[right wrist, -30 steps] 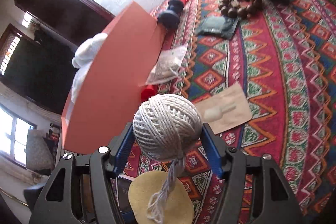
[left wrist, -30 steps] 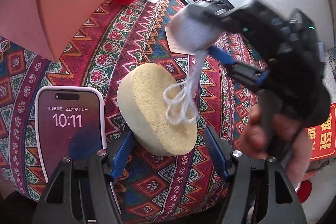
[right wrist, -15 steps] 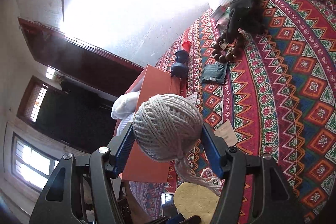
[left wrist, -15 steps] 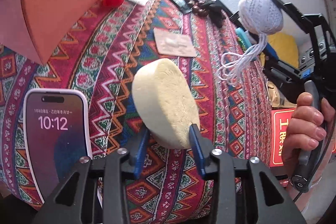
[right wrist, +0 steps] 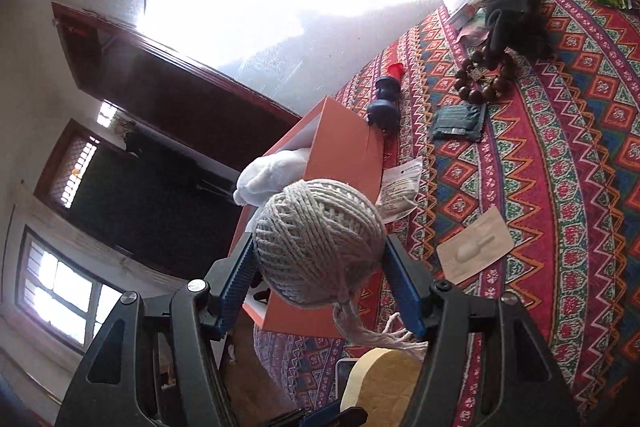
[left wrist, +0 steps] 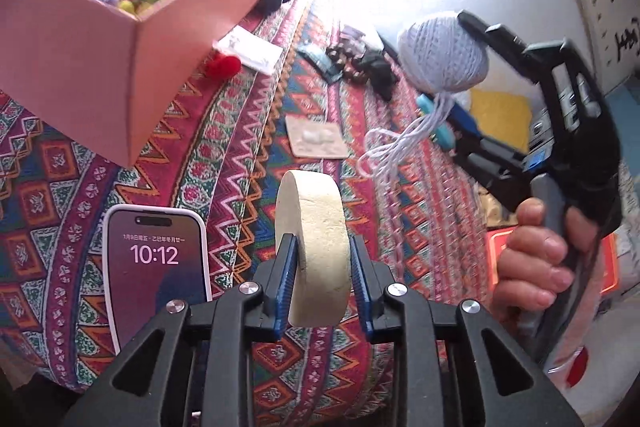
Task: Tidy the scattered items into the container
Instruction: 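Carry the tape and twine ball over the pink box and open both grippers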
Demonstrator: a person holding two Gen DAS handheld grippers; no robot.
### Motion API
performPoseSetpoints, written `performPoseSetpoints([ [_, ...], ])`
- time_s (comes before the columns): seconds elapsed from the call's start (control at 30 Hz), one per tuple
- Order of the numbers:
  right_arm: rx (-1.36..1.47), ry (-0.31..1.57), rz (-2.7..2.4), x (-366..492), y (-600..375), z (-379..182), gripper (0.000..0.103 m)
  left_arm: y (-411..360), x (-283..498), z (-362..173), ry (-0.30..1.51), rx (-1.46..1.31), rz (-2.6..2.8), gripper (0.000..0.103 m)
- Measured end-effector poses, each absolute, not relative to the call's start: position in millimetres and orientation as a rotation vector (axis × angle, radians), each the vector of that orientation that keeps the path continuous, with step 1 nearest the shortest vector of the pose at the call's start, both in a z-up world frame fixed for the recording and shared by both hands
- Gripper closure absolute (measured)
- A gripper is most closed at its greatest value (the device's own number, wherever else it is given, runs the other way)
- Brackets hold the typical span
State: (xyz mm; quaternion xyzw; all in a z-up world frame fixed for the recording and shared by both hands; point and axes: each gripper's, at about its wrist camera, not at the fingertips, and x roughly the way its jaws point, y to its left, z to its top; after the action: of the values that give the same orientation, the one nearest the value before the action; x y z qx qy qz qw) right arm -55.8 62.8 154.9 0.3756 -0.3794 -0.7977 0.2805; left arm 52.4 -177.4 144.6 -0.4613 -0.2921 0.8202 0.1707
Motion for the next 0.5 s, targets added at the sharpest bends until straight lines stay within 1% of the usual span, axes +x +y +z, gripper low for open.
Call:
performPoseSetpoints([
  [0.13,0.964,-0.977,-2.115,-53.2,42.6,175.2,0.041,-218.2,56.3,183.7,-0.972,-1.135,2.379,0.08],
  [0.23,0.914,-0.967,-2.064,-58.5,20.6,198.1,0.041,-267.7,51.0,229.8,-1.062,-0.951,2.512,0.08],
  [0.33,0.85,-0.911,-2.055,-65.8,-11.6,227.4,0.041,-319.9,38.6,267.0,-1.163,-0.798,2.603,0.08],
  [0.43,0.793,-0.819,-2.078,-80.6,-46.9,254.2,0.041,-364.8,27.2,285.4,-1.216,-0.717,2.702,0.08],
  [0.5,0.766,-0.773,-2.103,-95.3,-66.2,266.1,0.041,-383.7,21.1,282.9,-1.212,-0.715,2.762,0.08],
])
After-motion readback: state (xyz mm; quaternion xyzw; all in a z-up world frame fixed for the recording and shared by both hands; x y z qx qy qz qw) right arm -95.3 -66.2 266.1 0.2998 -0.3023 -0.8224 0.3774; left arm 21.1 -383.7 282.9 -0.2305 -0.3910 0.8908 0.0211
